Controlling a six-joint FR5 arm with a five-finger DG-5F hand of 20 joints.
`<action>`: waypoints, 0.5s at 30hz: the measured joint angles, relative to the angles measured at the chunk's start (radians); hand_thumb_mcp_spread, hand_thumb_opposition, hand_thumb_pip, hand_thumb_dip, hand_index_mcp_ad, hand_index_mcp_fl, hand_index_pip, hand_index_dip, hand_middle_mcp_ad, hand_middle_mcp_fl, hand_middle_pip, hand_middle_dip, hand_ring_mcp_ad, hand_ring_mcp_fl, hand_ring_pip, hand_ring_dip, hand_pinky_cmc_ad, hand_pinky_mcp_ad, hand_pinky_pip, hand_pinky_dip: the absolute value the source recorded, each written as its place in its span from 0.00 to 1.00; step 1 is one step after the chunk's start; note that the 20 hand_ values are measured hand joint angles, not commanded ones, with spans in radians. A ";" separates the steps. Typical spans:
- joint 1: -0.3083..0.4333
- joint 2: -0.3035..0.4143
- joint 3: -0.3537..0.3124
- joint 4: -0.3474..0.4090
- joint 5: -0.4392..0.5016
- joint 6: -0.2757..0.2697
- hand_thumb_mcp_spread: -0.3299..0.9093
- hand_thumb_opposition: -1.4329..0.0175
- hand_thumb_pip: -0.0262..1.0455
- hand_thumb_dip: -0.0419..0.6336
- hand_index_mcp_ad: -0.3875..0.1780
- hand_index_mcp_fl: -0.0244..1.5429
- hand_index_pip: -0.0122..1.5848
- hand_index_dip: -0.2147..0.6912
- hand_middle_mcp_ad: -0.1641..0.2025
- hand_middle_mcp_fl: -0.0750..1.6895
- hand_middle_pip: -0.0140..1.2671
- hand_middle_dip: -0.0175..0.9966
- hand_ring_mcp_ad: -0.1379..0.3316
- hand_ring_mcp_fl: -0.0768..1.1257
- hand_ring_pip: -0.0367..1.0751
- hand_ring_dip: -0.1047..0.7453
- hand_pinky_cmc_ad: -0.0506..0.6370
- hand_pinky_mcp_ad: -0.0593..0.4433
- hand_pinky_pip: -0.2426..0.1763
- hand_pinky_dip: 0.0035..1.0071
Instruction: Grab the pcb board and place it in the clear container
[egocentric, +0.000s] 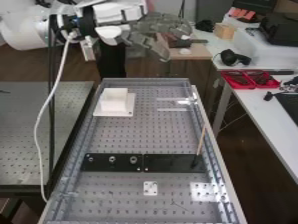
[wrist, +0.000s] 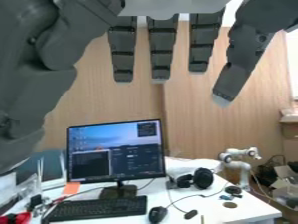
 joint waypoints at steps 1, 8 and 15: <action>0.000 -0.003 0.004 -0.009 0.002 0.003 0.48 0.48 0.24 0.16 0.50 0.17 0.06 0.52 0.65 0.10 0.12 0.34 0.72 0.11 0.14 0.36 0.88 0.89 0.40 0.73; -0.004 -0.010 0.023 -0.067 0.002 0.018 0.47 0.49 0.22 0.14 0.53 0.12 0.06 0.51 0.67 0.09 0.12 0.23 0.74 0.11 0.14 0.24 0.88 0.89 0.35 0.64; -0.023 0.000 0.036 -0.096 -0.012 0.022 0.47 0.49 0.22 0.14 0.52 0.10 0.06 0.51 0.68 0.09 0.13 0.19 0.76 0.09 0.14 0.18 0.88 0.89 0.32 0.58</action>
